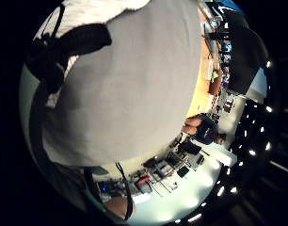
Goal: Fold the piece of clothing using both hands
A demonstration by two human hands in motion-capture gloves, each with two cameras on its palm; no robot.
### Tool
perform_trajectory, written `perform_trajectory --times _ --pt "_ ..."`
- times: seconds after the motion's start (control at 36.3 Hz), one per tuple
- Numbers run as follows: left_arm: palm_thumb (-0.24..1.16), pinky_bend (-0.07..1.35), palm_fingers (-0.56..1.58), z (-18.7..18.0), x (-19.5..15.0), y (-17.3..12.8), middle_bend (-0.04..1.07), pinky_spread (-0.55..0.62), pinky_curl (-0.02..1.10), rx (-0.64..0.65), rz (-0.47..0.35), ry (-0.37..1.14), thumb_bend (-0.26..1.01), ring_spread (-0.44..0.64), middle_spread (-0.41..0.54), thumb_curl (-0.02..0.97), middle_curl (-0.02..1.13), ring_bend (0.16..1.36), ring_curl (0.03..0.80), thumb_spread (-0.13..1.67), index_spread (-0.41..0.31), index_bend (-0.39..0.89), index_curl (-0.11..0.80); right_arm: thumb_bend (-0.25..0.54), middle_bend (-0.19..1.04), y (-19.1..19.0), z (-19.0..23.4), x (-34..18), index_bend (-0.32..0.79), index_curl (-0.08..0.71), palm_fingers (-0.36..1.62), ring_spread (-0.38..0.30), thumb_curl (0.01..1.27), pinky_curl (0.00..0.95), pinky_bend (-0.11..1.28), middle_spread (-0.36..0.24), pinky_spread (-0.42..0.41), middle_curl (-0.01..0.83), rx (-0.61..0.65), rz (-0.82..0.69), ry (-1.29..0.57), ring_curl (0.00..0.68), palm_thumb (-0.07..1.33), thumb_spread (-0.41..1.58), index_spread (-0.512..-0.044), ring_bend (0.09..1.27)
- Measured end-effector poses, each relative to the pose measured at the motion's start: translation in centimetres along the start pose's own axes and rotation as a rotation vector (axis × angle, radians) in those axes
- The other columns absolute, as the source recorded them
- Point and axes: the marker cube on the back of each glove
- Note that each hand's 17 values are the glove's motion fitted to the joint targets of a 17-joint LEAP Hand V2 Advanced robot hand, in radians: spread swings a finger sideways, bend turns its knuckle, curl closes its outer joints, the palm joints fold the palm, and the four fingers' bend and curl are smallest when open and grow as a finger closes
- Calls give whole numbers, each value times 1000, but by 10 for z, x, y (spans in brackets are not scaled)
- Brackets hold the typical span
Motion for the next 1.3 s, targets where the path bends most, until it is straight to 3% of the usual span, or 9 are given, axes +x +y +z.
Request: perform_trajectory --times 0.08,0.11,0.28,0.58,0.8,0.94,1.1,1.21,1.3 --pt "366 652 816 12 -10 -21 340 -128 382 66 -51 -69 116 -116 -73 306 322 742 309 1040 -58 119 170 192 278 -13 -2 -2 101 196 948 -147 343 349 492 -84 -74 384 155 -44 8 361 886 1061 -275 564" --pt "348 656 706 19 -14 -29 309 -139 386 72 -65 -88 95 -113 -69 301 318 731 311 1039 -48 55 154 176 276 -14 -3 -3 89 194 887 -144 341 346 478 -83 -67 386 172 -45 12 357 872 1063 -273 544" --pt "521 610 1239 15 -20 -44 454 -280 407 93 -73 -67 164 -274 -205 340 406 718 352 1126 -180 222 243 175 278 -21 -9 -4 171 242 1232 -183 399 387 532 -109 -199 411 218 -50 27 397 986 944 -250 584" --pt "625 579 1245 -29 -35 -17 489 -356 441 -80 -18 -19 167 -351 -290 372 485 695 401 1198 -257 243 341 94 329 19 -50 -7 169 310 1280 -210 467 421 554 -149 -262 456 169 -143 3 436 1031 802 -239 617" --pt "731 523 1228 -107 -43 10 498 -352 445 -127 55 -8 161 -347 -302 468 520 715 433 1076 -278 278 401 37 343 57 -117 -2 178 348 1272 -220 513 433 560 -169 -270 476 157 -186 2 448 1042 737 -238 622" --pt "761 495 1218 -152 -59 -16 515 -343 451 -112 -6 -62 138 -339 -307 523 548 720 453 976 -284 306 437 7 355 48 -173 2 176 369 1256 -227 548 439 557 -175 -269 487 205 -144 20 455 1045 694 -237 621" --pt "785 468 1206 -178 -68 -59 532 -334 458 -87 -101 -97 113 -338 -309 582 581 738 477 879 -295 333 474 -10 367 -29 -193 5 173 389 1247 -233 585 447 559 -173 -270 500 160 -80 39 462 1059 672 -240 613" --pt "795 459 1185 -154 -80 -78 535 -326 464 -211 -225 -107 98 -333 -311 615 601 741 489 843 -300 336 493 -15 366 -74 -181 2 175 401 1237 -238 606 451 558 -168 -266 506 164 -33 22 466 1060 670 -242 614" --pt "793 462 1174 -129 -89 -97 525 -329 469 -226 -301 -116 86 -332 -310 634 611 737 497 842 -298 329 503 -14 370 -64 -178 -9 168 408 1230 -240 619 455 558 -166 -266 511 183 27 20 469 1067 675 -237 612"
